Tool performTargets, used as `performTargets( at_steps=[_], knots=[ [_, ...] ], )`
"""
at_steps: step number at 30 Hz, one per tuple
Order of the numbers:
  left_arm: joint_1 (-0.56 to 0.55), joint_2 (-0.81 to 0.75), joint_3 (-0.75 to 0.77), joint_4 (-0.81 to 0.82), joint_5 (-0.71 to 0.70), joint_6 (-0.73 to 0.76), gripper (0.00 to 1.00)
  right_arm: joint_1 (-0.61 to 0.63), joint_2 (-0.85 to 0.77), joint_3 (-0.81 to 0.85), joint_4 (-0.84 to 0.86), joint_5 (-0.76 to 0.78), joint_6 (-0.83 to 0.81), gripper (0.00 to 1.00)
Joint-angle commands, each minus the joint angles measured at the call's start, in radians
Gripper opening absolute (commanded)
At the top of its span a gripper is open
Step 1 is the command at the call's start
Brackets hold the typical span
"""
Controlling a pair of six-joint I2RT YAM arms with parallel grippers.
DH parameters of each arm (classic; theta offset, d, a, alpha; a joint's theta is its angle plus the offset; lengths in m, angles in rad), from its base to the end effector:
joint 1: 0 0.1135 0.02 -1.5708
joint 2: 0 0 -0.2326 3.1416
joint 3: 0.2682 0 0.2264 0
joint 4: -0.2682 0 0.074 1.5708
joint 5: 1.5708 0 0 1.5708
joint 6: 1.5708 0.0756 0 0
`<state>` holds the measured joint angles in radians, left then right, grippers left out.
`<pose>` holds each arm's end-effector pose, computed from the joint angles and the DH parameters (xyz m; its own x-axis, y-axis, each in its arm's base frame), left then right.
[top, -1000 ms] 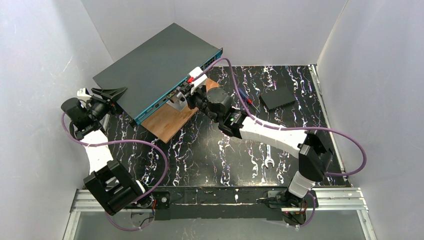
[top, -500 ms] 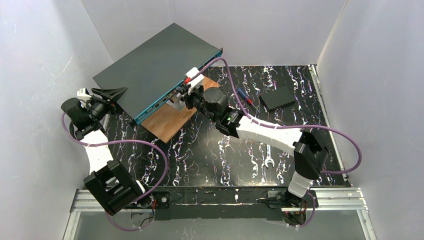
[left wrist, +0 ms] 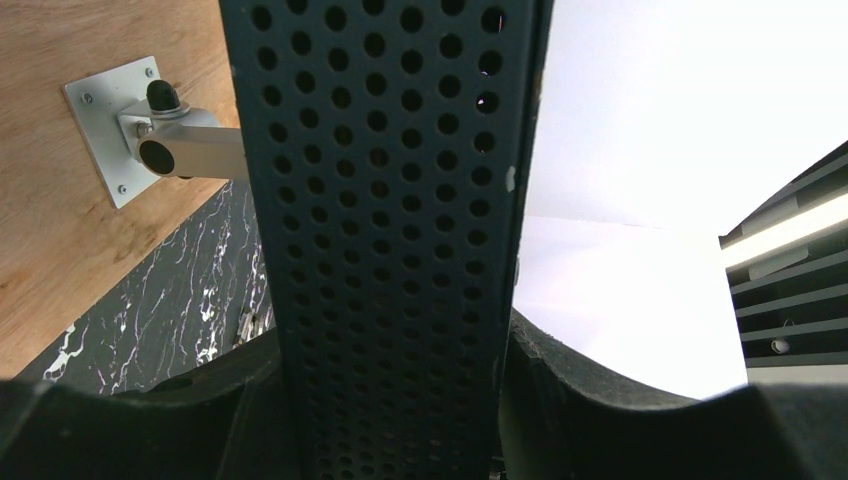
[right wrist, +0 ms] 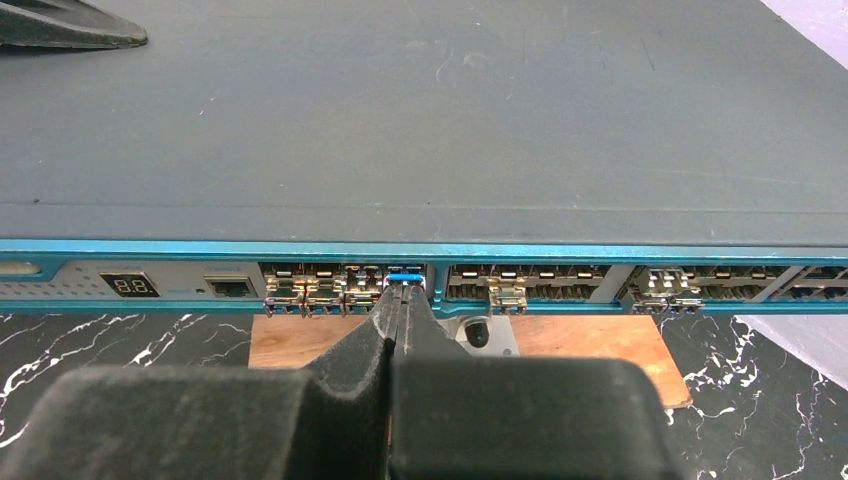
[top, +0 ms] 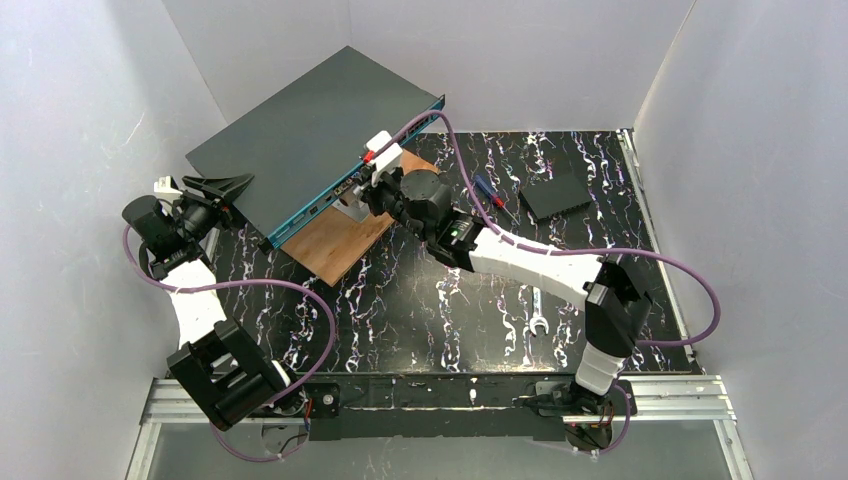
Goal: Insert the plug into the switch port
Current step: Pick up the connector from the center of the board.
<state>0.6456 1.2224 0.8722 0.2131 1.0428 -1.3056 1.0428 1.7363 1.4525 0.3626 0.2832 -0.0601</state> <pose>0.2608 0.1147 0.2983 -0.3957 -0.9068 -0.1457 -0.0056 0.1611 -0.9869 0.2353 0.3615 0.3509 0.0810 0.0244 -0.9964 -0.6854 0.7271 -0.0379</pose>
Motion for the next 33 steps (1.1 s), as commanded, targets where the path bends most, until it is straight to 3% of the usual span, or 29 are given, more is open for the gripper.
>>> performTargets(
  at_steps=[1, 12, 21, 28, 33],
  knots=[
    [-0.012, -0.011, -0.021, -0.043, 0.052, 0.065, 0.00, -0.005, 0.050, 0.080, 0.085, -0.045, 0.001, 0.01],
    [-0.017, -0.012, -0.020, -0.043, 0.054, 0.070, 0.00, -0.031, 0.080, 0.159, -0.006, -0.075, 0.043, 0.01],
    [-0.017, -0.013, -0.025, -0.043, 0.044, 0.068, 0.00, -0.044, 0.015, 0.152, -0.138, -0.073, 0.097, 0.02],
    [-0.016, -0.018, -0.029, -0.043, 0.037, 0.067, 0.00, -0.046, -0.132, 0.016, -0.177, -0.011, 0.080, 0.09],
    [-0.016, -0.018, -0.030, -0.043, 0.037, 0.067, 0.00, -0.049, -0.238, -0.073, -0.232, 0.069, 0.063, 0.22]
  ],
)
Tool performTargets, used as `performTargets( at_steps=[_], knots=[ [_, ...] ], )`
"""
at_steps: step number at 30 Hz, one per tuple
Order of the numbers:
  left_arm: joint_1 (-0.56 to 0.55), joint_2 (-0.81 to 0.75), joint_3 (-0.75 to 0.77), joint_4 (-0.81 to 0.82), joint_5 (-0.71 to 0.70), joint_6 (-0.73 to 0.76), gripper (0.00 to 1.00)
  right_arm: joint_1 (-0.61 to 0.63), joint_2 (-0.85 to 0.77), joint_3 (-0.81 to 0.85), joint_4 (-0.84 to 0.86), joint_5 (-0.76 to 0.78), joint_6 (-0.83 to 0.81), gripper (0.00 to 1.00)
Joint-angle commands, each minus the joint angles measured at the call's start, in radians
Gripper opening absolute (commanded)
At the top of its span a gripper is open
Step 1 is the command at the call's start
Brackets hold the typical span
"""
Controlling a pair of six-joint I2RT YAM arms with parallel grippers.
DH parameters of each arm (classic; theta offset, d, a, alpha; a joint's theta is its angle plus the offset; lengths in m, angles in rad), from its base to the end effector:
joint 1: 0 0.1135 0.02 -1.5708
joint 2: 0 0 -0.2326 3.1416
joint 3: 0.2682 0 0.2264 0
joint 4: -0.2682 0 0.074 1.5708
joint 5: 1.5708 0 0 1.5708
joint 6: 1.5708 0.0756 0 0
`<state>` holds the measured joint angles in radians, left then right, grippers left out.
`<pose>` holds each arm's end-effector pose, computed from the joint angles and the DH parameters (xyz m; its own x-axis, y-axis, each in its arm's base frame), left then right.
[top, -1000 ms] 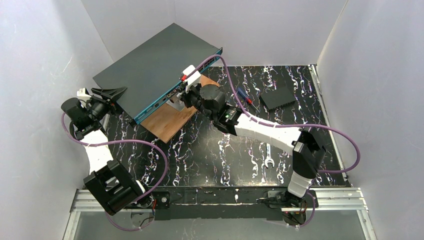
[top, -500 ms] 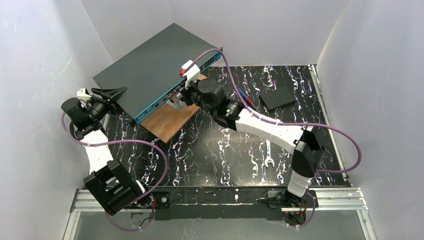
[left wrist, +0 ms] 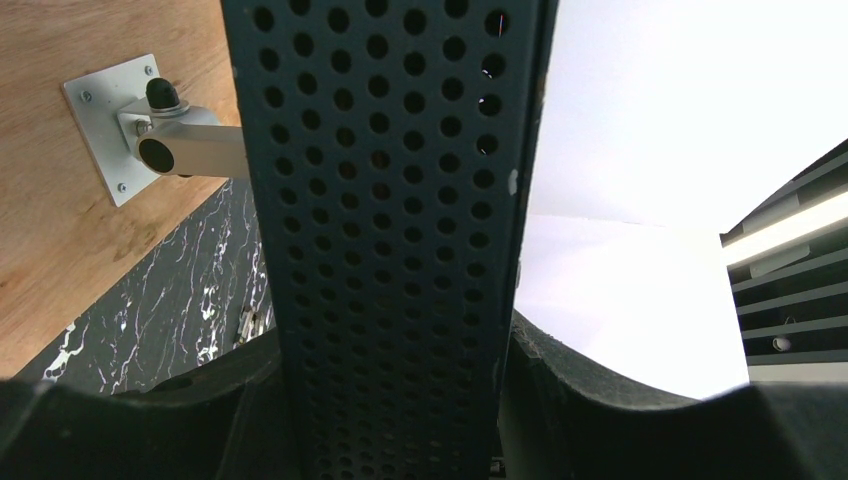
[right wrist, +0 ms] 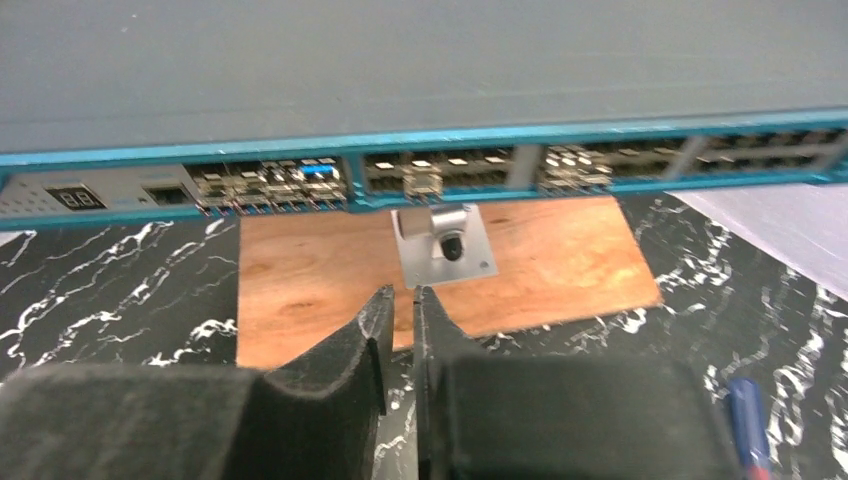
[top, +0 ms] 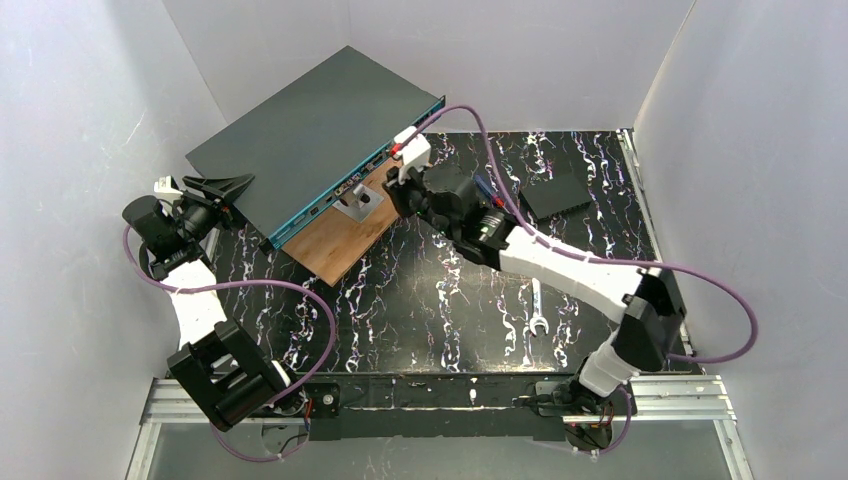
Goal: Insert the plug into the switch port
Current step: Pick up the connector from the center of the board.
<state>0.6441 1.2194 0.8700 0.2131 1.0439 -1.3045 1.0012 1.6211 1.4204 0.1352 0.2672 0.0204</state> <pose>0.2604 0.1138 0.2983 -0.3979 -0.9055 -0.1474 -0.0041 0.1624 -0.9867 0.2348 0.3296 0.3515 -0.0490 -0.0400 -0.9980 -0.6693 0.7430 0.0031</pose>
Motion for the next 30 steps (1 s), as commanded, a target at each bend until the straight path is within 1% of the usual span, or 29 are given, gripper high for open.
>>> performTargets(
  at_steps=[1, 4, 8, 10, 13, 15, 19, 20, 21, 23, 25, 28, 30],
  knots=[
    [-0.014, -0.015, -0.028, -0.043, 0.036, 0.066, 0.00, -0.013, -0.141, -0.060, -0.024, 0.105, -0.017, 0.24],
    [-0.015, -0.015, -0.028, -0.043, 0.036, 0.064, 0.01, -0.028, -0.187, -0.117, -0.069, 0.149, -0.016, 0.36],
    [-0.013, -0.016, -0.026, -0.043, 0.036, 0.064, 0.10, -0.054, -0.234, -0.191, -0.148, 0.201, 0.012, 0.50],
    [-0.014, -0.018, -0.024, -0.041, 0.037, 0.064, 0.18, -0.073, -0.260, -0.237, -0.186, 0.207, 0.039, 0.55],
    [-0.014, -0.024, -0.018, -0.041, 0.037, 0.068, 0.35, -0.113, -0.297, -0.297, -0.205, 0.202, 0.064, 0.58],
    [-0.016, -0.030, -0.020, -0.041, 0.031, 0.070, 0.45, -0.135, -0.318, -0.324, -0.212, 0.195, 0.078, 0.60],
    [-0.016, -0.047, -0.020, -0.075, 0.017, 0.074, 0.54, -0.171, -0.337, -0.359, -0.226, 0.186, 0.092, 0.66],
    [-0.017, -0.051, -0.012, -0.106, 0.011, 0.093, 0.55, -0.181, -0.336, -0.362, -0.229, 0.184, 0.099, 0.69],
    [-0.016, -0.057, 0.014, -0.185, -0.010, 0.143, 0.57, -0.189, -0.333, -0.363, -0.232, 0.184, 0.105, 0.71],
    [-0.018, -0.064, 0.089, -0.413, -0.066, 0.276, 0.63, -0.200, -0.324, -0.363, -0.243, 0.188, 0.120, 0.74],
    [-0.018, -0.077, 0.144, -0.594, -0.131, 0.366, 0.69, -0.209, -0.311, -0.363, -0.252, 0.191, 0.133, 0.78],
    [-0.018, -0.098, 0.174, -0.713, -0.221, 0.418, 0.73, -0.222, -0.297, -0.368, -0.259, 0.189, 0.154, 0.83],
    [-0.018, -0.108, 0.188, -0.776, -0.266, 0.443, 0.74, -0.230, -0.292, -0.364, -0.271, 0.187, 0.167, 0.89]
  ],
)
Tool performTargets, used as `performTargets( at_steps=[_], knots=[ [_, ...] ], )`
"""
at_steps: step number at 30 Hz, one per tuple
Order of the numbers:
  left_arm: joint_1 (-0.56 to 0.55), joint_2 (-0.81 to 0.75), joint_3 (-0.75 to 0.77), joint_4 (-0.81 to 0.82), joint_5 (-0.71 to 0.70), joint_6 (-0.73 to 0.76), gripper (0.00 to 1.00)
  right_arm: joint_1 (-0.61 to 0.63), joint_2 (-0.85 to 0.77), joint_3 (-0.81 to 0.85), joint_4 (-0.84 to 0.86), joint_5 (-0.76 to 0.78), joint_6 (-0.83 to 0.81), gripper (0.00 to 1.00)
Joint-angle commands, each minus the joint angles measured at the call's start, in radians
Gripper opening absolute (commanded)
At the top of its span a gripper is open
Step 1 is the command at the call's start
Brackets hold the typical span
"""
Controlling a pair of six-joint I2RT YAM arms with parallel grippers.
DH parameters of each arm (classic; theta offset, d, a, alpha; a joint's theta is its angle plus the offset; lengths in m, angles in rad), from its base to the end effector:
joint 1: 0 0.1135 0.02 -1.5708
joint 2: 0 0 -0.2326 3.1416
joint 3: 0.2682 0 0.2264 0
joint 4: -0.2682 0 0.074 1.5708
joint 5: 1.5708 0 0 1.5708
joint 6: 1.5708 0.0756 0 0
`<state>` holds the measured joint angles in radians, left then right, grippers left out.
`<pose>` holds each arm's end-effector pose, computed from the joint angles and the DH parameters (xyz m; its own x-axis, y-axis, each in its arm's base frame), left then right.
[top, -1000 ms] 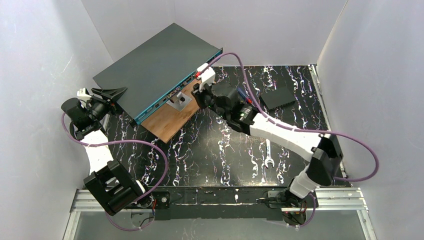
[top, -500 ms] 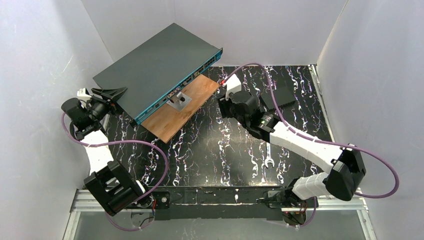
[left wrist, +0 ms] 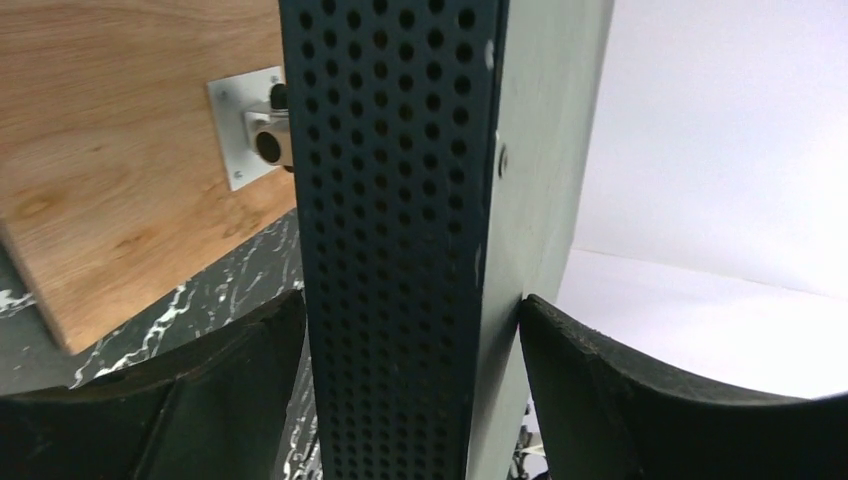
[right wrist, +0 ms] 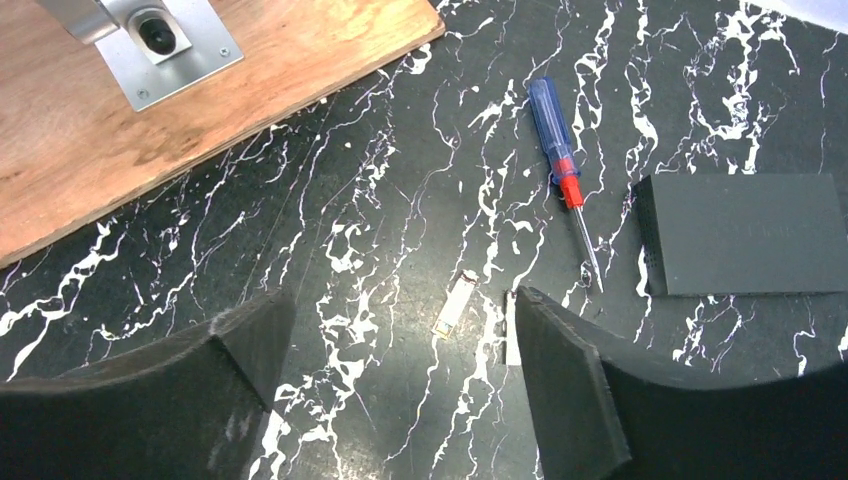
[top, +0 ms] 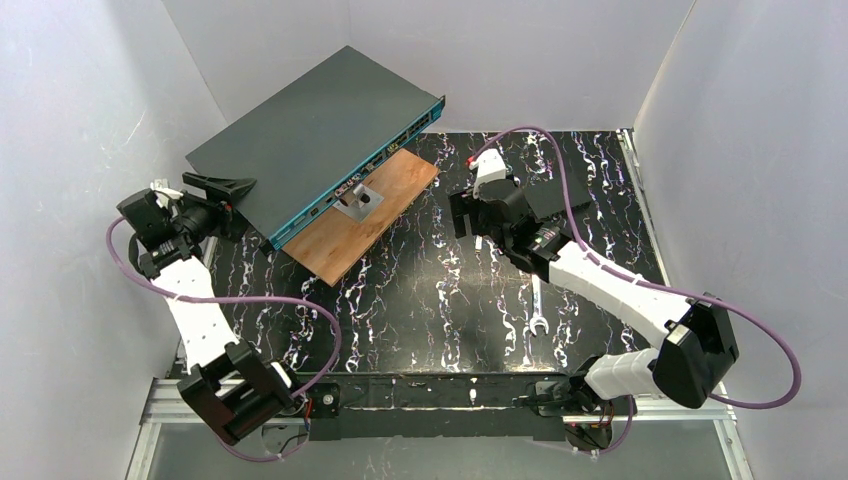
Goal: Insert the plug into the switch port
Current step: Pick up the connector from the center of the board.
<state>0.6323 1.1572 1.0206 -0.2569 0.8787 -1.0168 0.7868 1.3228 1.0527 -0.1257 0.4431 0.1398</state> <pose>0.2472 0.1090 0.3093 -0.3298 -0.9144 -0.2348 -0.1597 0.2992 -0.9407 0.2493 0.2041 0.2837 -0.3198 -0.1424 -0.9367 -0.3189 0.9471 -0.0351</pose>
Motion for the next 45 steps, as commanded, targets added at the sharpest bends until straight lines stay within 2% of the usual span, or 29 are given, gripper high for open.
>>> performTargets(
  at_steps=[1, 4, 8, 14, 16, 22, 30, 34, 37, 41, 45],
  knots=[
    [-0.006, -0.051, 0.045, -0.342, -0.132, 0.169, 0.75, -0.018, 0.008, 0.011, -0.025, 0.010, 0.054, 0.92],
    [-0.016, -0.072, 0.064, -0.441, -0.220, 0.215, 0.78, -0.024, 0.004, 0.023, -0.055, 0.006, 0.069, 0.98],
    [-0.028, -0.100, 0.092, -0.549, -0.315, 0.248, 0.83, -0.035, 0.000, 0.022, -0.083, -0.005, 0.086, 0.99],
    [-0.079, -0.125, 0.230, -0.740, -0.552, 0.311, 0.98, -0.054, 0.039, 0.018, -0.112, -0.034, 0.093, 0.99],
    [-0.109, -0.133, 0.286, -0.794, -0.636, 0.333, 0.98, -0.061, 0.053, 0.009, -0.107, -0.054, 0.091, 0.99],
    [-0.253, -0.190, 0.437, -0.905, -0.955, 0.387, 0.98, -0.099, 0.147, 0.034, -0.128, -0.090, 0.130, 0.99],
    [-0.458, -0.250, 0.547, -0.942, -1.135, 0.518, 0.98, -0.127, 0.300, 0.119, -0.199, -0.097, 0.180, 0.98],
    [-0.591, -0.299, 0.558, -0.943, -1.233, 0.597, 0.98, -0.161, 0.348, 0.121, -0.189, -0.122, 0.188, 0.89],
    [-0.681, -0.342, 0.533, -0.911, -1.206, 0.652, 0.98, -0.179, 0.390, 0.126, -0.188, -0.148, 0.197, 0.81],
    [-0.744, -0.375, 0.489, -0.831, -1.007, 0.730, 0.98, -0.190, 0.440, 0.132, -0.184, -0.157, 0.211, 0.70],
    [-0.785, -0.399, 0.443, -0.767, -0.822, 0.785, 0.93, -0.195, 0.486, 0.142, -0.177, -0.160, 0.214, 0.63]
  ],
)
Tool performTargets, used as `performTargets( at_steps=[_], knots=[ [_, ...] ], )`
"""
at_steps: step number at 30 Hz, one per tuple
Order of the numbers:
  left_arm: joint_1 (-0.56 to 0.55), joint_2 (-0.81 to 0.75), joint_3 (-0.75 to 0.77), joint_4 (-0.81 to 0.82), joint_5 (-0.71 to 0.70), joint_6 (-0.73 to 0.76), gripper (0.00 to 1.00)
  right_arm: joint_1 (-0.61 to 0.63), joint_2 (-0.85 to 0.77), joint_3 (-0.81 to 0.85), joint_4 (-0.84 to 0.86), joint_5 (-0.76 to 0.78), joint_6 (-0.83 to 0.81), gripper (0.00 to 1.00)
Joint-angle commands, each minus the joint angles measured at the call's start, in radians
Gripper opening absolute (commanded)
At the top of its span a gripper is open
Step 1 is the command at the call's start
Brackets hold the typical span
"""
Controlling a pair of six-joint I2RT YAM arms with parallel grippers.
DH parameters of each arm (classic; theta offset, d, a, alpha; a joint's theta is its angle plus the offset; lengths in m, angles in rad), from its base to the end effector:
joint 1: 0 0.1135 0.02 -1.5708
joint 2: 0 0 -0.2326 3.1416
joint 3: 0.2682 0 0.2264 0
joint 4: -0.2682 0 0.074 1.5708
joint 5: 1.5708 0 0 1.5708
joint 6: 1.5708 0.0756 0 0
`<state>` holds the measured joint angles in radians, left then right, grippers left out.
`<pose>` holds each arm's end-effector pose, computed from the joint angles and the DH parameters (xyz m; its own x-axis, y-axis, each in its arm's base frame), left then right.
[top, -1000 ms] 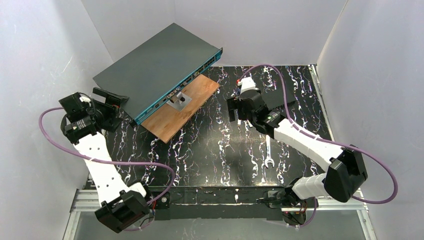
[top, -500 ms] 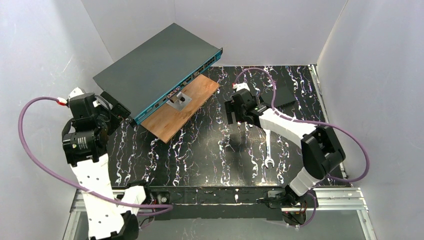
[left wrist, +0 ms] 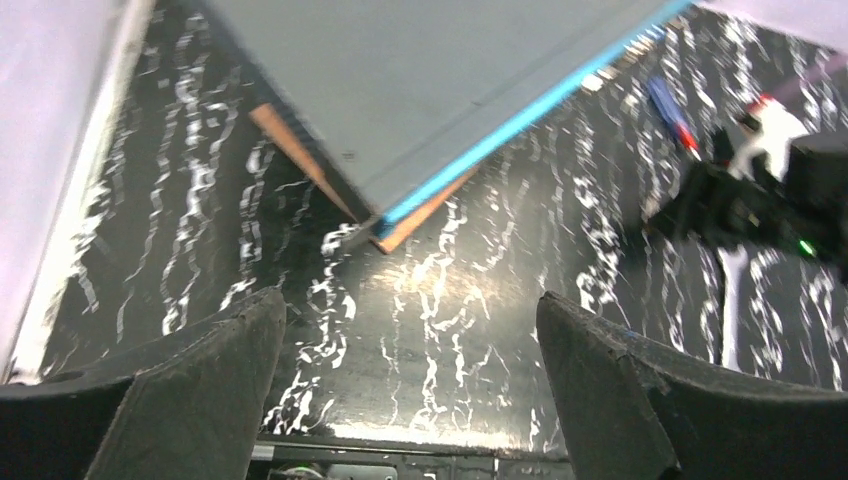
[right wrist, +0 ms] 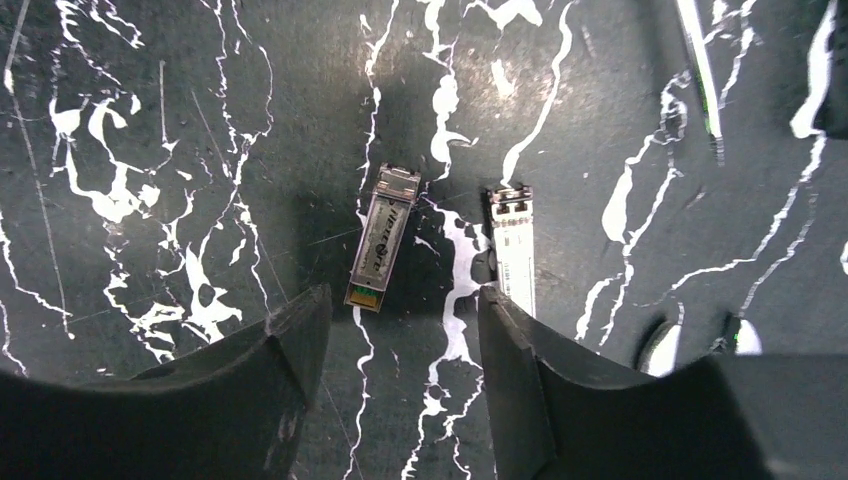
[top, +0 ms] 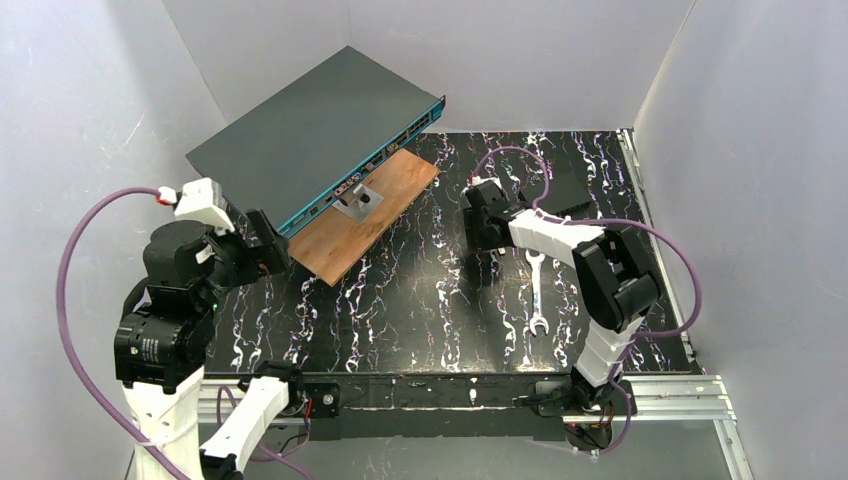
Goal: Insert the plug into the switch port
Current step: Pick up the connector from the center of the board.
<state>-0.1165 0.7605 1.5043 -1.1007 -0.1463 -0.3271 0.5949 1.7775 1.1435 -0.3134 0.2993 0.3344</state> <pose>0.1115 -0.0019 0.4138 -0.3220 -0.2823 -0.9037 -0.1311 0.9586 -0.2528 0.3144 0.1858 0.1414 -0.7641 -0.1384 -0.6300 -0.1505 0.9880 -0.0345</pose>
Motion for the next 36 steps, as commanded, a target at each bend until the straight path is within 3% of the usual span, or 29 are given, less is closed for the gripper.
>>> performTargets(
  at_steps=[1, 12, 21, 29, 36],
  knots=[
    [-0.045, -0.003, -0.049, 0.088, 0.237, 0.100, 0.92, -0.004, 0.040, 0.056, 0.011, -0.021, 0.021, 0.62],
    [-0.077, 0.007, -0.137, 0.175, 0.465, 0.088, 0.87, -0.004, 0.095, 0.069, 0.005, -0.062, 0.025, 0.42],
    [-0.097, 0.031, -0.206, 0.256, 0.570, 0.009, 0.83, -0.004, 0.033, -0.017, 0.051, -0.085, 0.001, 0.01],
    [-0.191, 0.064, -0.259, 0.333, 0.545, -0.069, 0.82, -0.004, -0.154, -0.132, 0.176, -0.198, -0.025, 0.01],
    [-0.345, 0.115, -0.299, 0.416, 0.457, -0.155, 0.80, -0.004, -0.389, -0.252, 0.333, -0.340, -0.017, 0.01]
  ],
)
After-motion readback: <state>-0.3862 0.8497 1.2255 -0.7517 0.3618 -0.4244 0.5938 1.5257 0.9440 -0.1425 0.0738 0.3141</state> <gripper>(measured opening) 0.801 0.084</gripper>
